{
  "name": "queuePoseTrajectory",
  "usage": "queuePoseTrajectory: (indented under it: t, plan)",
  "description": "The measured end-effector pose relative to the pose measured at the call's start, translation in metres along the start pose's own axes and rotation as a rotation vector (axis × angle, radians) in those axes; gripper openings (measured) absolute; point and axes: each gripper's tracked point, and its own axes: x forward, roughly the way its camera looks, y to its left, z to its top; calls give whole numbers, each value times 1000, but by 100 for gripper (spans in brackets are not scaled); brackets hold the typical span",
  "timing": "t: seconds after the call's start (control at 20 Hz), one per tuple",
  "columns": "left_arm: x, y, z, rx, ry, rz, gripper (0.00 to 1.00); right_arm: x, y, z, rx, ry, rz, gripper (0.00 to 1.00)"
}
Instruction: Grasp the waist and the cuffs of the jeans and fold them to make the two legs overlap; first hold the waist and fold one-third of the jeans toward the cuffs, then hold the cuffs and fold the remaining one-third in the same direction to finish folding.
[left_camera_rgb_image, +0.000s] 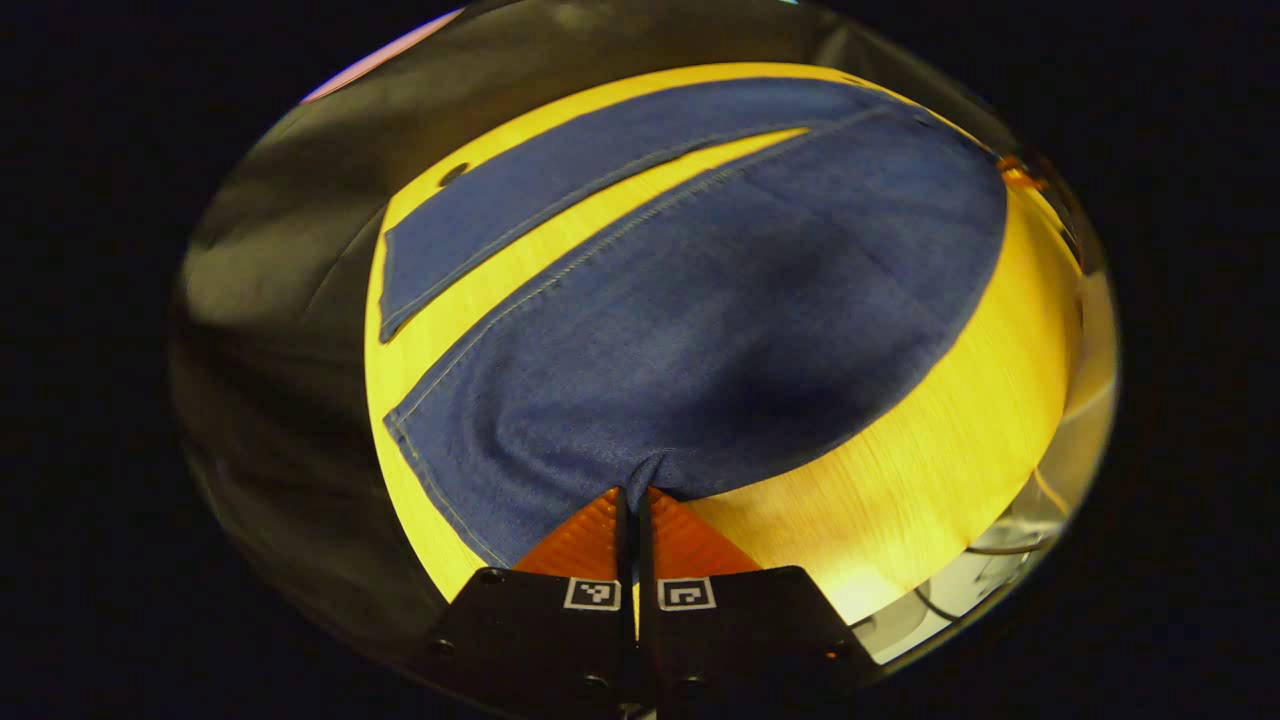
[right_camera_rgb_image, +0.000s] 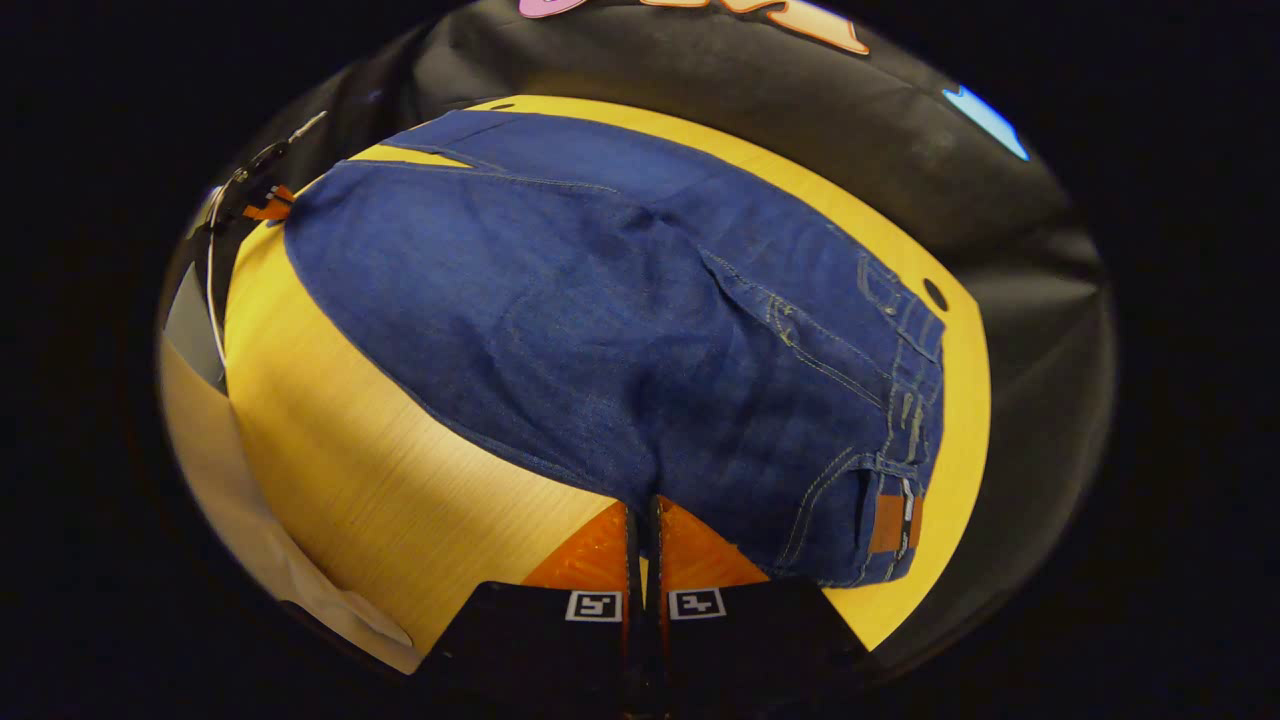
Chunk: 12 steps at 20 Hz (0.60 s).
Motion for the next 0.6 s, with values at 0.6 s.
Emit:
queuePoseTrajectory:
  t: [0.6]
  plan:
    - [-69, 63, 140, -167, -299, 321, 0, -64, -38, 112, 261, -253, -300, 0]
